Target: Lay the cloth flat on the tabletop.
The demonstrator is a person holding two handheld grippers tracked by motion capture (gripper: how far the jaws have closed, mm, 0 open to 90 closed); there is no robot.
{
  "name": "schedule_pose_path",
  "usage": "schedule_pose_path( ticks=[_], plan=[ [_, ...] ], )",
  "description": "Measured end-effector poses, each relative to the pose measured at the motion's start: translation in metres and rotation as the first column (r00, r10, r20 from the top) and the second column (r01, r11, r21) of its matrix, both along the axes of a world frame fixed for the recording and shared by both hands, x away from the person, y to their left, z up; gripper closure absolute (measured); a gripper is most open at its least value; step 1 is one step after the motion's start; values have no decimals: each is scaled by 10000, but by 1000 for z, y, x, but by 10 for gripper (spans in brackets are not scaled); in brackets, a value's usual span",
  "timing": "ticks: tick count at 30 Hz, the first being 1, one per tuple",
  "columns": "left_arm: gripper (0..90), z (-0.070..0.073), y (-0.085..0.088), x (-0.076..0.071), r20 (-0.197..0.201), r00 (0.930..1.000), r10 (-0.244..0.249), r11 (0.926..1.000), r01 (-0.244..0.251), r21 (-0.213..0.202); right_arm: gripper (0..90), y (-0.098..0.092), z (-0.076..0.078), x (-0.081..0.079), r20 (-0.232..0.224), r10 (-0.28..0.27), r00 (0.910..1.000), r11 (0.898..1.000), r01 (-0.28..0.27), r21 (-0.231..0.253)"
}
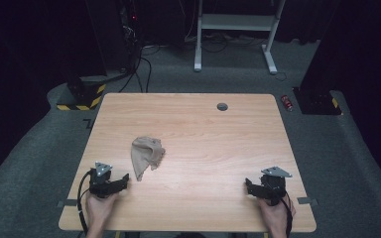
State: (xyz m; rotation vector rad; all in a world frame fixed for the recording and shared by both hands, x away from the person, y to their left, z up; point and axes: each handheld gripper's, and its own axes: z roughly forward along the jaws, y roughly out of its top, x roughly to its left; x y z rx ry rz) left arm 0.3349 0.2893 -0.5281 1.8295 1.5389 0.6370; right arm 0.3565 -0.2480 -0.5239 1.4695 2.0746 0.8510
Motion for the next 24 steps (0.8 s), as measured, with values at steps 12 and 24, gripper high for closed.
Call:
schedule_pose_path(
  ticks=[12, 24],
  plan=[
    [191, 12, -8, 2, 222, 9985, -501, 9968, 514, -617, 146, 0, 0, 0, 2, -6, 10000, 10000, 6, -2],
    [190, 16, -15, 4, 290, 9963, -807, 9932, 828, -823, 148, 0, 0, 1, 14, -48, 10000, 10000, 48, 0]
  ],
)
